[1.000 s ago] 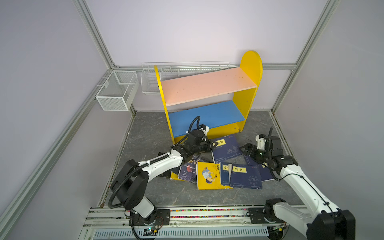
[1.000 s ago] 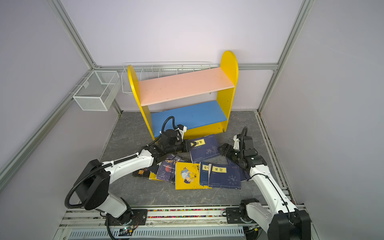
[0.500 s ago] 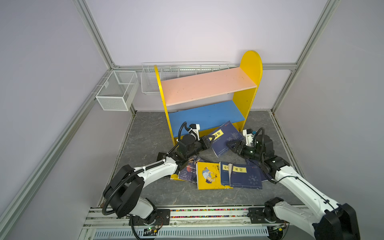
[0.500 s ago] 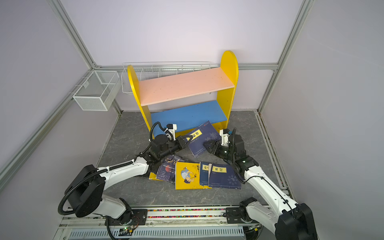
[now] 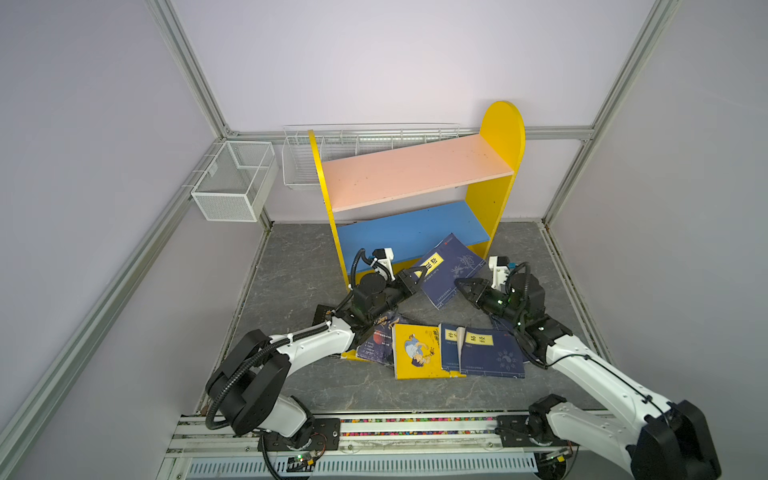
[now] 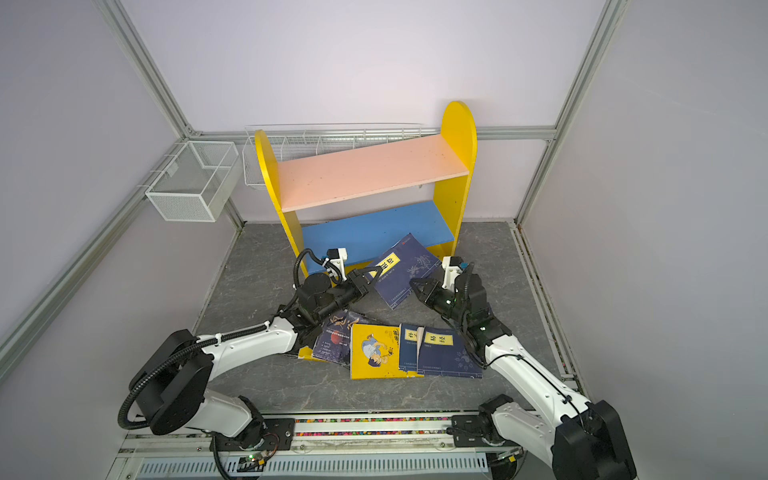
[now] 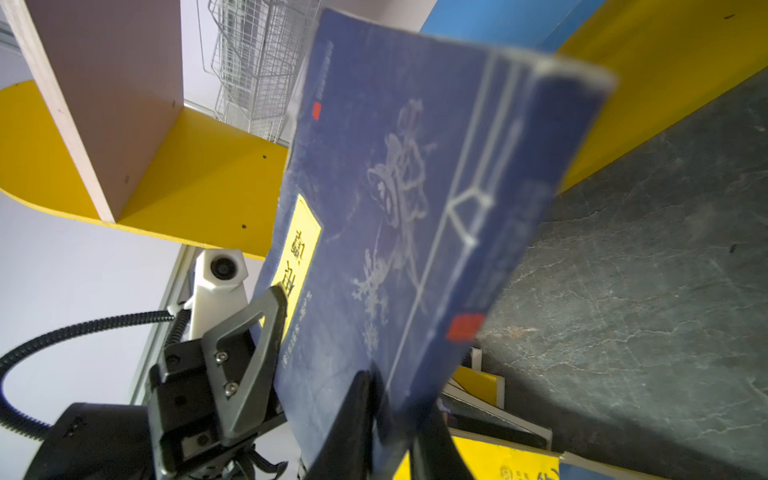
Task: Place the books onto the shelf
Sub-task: 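Grasp the dark blue book edge with both grippers and lift it upright, then carry the book with the right gripper onto the blue shelf while the left gripper withdraws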
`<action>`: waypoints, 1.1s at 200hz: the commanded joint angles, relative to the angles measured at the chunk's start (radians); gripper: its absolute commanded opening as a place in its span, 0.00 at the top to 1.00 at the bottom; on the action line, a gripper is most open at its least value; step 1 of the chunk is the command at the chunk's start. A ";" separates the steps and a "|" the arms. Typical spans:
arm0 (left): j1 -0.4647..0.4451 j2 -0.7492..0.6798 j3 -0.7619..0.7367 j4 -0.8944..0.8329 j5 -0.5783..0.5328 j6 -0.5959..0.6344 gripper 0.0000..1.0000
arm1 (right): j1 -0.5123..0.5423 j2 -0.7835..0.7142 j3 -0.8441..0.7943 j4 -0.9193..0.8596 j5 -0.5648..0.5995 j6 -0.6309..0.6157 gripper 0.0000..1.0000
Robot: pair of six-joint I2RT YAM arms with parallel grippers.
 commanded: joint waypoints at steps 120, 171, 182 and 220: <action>-0.001 -0.357 -0.039 -0.677 -0.467 0.150 0.30 | -0.069 0.164 0.210 0.141 0.100 -0.036 0.94; 0.050 -0.490 -0.100 -0.837 -0.559 0.147 0.38 | -0.093 0.385 0.333 0.349 0.151 0.055 0.94; 0.082 -0.504 -0.115 -0.832 -0.541 0.151 0.40 | -0.093 0.428 0.348 0.391 0.180 0.081 0.94; 0.195 -0.486 -0.137 -0.776 -0.448 0.185 0.45 | -0.086 0.504 0.350 0.432 0.356 0.178 0.94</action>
